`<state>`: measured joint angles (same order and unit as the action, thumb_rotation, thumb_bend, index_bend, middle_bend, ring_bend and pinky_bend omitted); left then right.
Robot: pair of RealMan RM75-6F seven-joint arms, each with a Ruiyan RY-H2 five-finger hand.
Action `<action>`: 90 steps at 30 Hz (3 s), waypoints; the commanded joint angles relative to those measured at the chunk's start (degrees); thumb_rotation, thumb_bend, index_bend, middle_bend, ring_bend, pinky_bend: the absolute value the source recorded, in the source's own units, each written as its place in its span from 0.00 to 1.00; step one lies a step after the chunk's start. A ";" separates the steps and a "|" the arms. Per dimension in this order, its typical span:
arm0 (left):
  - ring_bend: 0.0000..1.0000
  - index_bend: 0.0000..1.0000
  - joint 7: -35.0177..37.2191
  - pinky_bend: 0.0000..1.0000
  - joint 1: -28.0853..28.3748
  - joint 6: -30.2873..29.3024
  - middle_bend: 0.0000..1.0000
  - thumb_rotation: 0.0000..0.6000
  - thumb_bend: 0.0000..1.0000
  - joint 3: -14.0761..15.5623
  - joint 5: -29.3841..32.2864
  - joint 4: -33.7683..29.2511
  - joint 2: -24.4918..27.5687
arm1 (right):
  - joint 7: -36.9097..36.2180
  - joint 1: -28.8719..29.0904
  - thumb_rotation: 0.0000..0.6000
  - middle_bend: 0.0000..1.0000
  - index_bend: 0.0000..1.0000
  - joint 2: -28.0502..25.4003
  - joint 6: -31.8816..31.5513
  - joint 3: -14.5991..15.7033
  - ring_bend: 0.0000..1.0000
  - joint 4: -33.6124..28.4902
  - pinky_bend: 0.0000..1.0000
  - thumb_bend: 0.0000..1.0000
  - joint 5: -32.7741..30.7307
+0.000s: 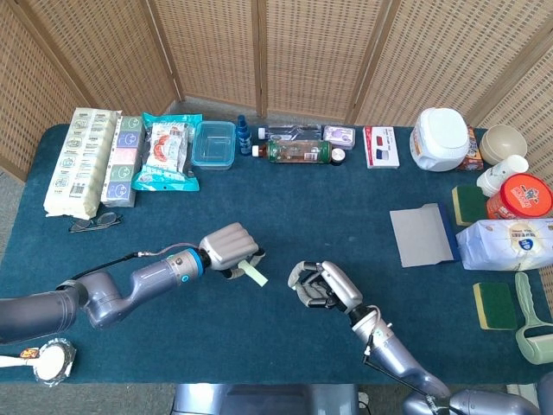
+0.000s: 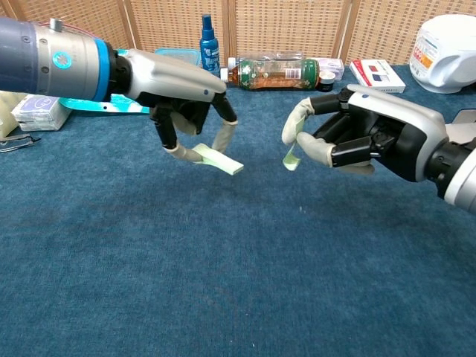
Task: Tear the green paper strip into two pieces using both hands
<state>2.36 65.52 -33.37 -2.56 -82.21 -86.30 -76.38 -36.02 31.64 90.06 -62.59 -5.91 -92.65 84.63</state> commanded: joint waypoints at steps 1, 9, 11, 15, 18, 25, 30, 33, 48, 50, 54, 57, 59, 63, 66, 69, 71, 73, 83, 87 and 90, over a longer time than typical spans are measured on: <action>1.00 0.68 -0.17 1.00 -0.73 -0.76 1.00 1.00 0.46 0.25 0.13 0.39 0.34 | -0.06 -0.08 1.00 1.00 0.66 -0.82 0.33 0.03 1.00 0.15 0.97 0.56 -0.26; 1.00 0.66 -0.51 1.00 -2.04 -1.94 1.00 1.00 0.45 0.03 1.13 1.95 0.49 | -0.64 0.28 1.00 0.73 0.30 -3.75 1.99 0.19 0.75 0.08 0.75 0.56 -0.37; 1.00 0.63 -0.74 1.00 -2.21 -2.11 1.00 1.00 0.44 -0.16 1.49 2.40 0.29 | -0.75 0.60 1.00 0.59 0.17 -4.59 2.95 0.41 0.63 0.21 0.63 0.56 -0.34; 0.99 0.57 -1.57 1.00 -2.30 -2.27 0.96 1.00 0.43 -0.55 2.05 2.86 -0.13 | -1.19 0.95 1.00 0.36 0.02 -5.64 4.02 0.68 0.42 0.18 0.46 0.56 -0.25; 0.97 0.53 -3.02 1.00 -2.40 -3.08 0.93 1.00 0.43 -1.16 2.46 2.79 -0.49 | -1.61 0.75 1.00 0.29 0.00 -6.14 3.74 0.60 0.32 0.36 0.41 0.56 -0.29; 0.87 0.46 -5.92 0.95 -2.41 -3.01 0.83 1.00 0.38 -1.91 4.36 2.50 -0.81 | -1.98 -0.61 1.00 0.24 0.00 -7.16 1.28 0.50 0.23 0.32 0.39 0.56 -0.04; 0.71 0.37 -7.47 0.83 -2.62 -3.28 0.69 1.00 0.34 -2.13 5.24 2.15 -0.74 | -1.59 -1.52 1.00 0.23 0.00 -7.92 -0.24 0.46 0.23 0.29 0.39 0.56 0.05; 0.61 0.32 -8.97 0.75 -3.07 -4.00 0.59 1.00 0.32 -2.03 5.62 1.86 -0.57 | -1.14 -1.82 1.00 0.22 0.00 -8.28 -0.73 0.41 0.22 0.26 0.38 0.56 0.11; 0.44 0.25 -13.50 0.63 -10.71 -13.94 0.43 1.00 0.30 -1.84 10.08 -6.70 6.61 | 4.19 -4.03 1.00 0.20 0.00 -9.34 -4.33 -0.23 0.14 1.54 0.30 0.56 -0.78; 0.44 0.25 -13.18 0.63 -14.44 -18.06 0.43 1.00 0.30 -0.93 10.91 -10.22 9.52 | 7.22 -4.57 1.00 0.20 0.00 -9.69 -5.25 -0.27 0.13 2.32 0.29 0.56 -1.01; 0.43 0.25 -13.71 0.63 -19.69 -23.24 0.43 1.00 0.29 0.98 11.57 -14.71 12.95 | 10.55 -5.49 1.00 0.20 0.00 -10.10 -6.36 -0.45 0.12 2.47 0.28 0.56 -1.86; 0.43 0.25 -13.94 0.63 -23.45 -26.85 0.43 1.00 0.29 2.59 11.64 -17.05 14.71 | 12.80 -6.20 1.00 0.20 0.01 -10.44 -7.26 -0.35 0.12 2.57 0.28 0.56 -2.08; 0.43 0.25 -14.14 0.63 -26.34 -29.72 0.43 1.00 0.29 3.94 11.05 -18.21 15.67 | 14.70 -6.73 1.00 0.20 0.02 -10.62 -8.03 -0.25 0.12 2.62 0.27 0.56 -2.10; 0.43 0.25 -13.94 0.63 -32.10 -36.03 0.43 1.00 0.29 6.05 9.45 -19.28 15.88 | 18.86 -7.82 1.00 0.20 0.04 -10.97 -9.67 0.10 0.12 3.06 0.26 0.56 -1.95; 0.43 0.25 -13.72 0.63 -36.41 -40.71 0.43 1.00 0.29 7.64 7.81 -19.11 15.00 | 22.89 -8.92 1.00 0.20 0.06 -11.24 -11.14 0.57 0.12 3.56 0.24 0.56 -1.98; 0.43 0.25 -13.33 0.63 -42.53 -47.09 0.43 1.00 0.29 10.09 6.67 -18.50 14.82 | 29.78 -11.04 1.00 0.20 0.06 -12.35 -13.73 1.75 0.12 3.59 0.24 0.56 -1.97; 0.43 0.25 -12.46 0.63 -45.25 -50.00 0.43 1.00 0.29 10.56 5.72 -17.82 14.31 | 33.14 -12.02 1.00 0.20 0.06 -12.84 -14.93 2.06 0.12 2.83 0.24 0.56 -2.11; 0.43 0.25 -10.76 0.63 -48.59 -53.19 0.43 1.00 0.29 10.99 4.88 -16.98 13.70 | 36.89 -13.31 1.00 0.20 0.07 -13.51 -16.85 2.15 0.12 2.09 0.24 0.56 -2.22; 0.43 0.25 -8.07 0.63 -55.13 -58.59 0.43 1.00 0.29 10.60 1.03 -15.39 12.56 | 42.15 -17.41 1.00 0.21 0.08 -15.20 -21.02 3.27 0.12 -1.76 0.24 0.56 -1.71; 0.43 0.25 -8.09 0.62 -55.84 -58.31 0.43 1.00 0.29 9.89 0.06 -15.91 12.79 | 42.10 -18.20 1.00 0.21 0.08 -15.35 -21.47 3.36 0.12 -1.84 0.24 0.56 -1.26; 0.42 0.25 -8.38 0.61 -55.98 -57.25 0.42 1.00 0.29 9.42 -0.23 -16.78 13.16 | 41.49 -18.70 1.00 0.21 0.08 -15.53 -21.65 3.41 0.12 -1.77 0.24 0.56 -0.87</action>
<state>-5.89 9.62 -90.91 7.05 -82.30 -102.82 -63.37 5.54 13.01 74.58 -84.19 -2.53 -94.45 83.69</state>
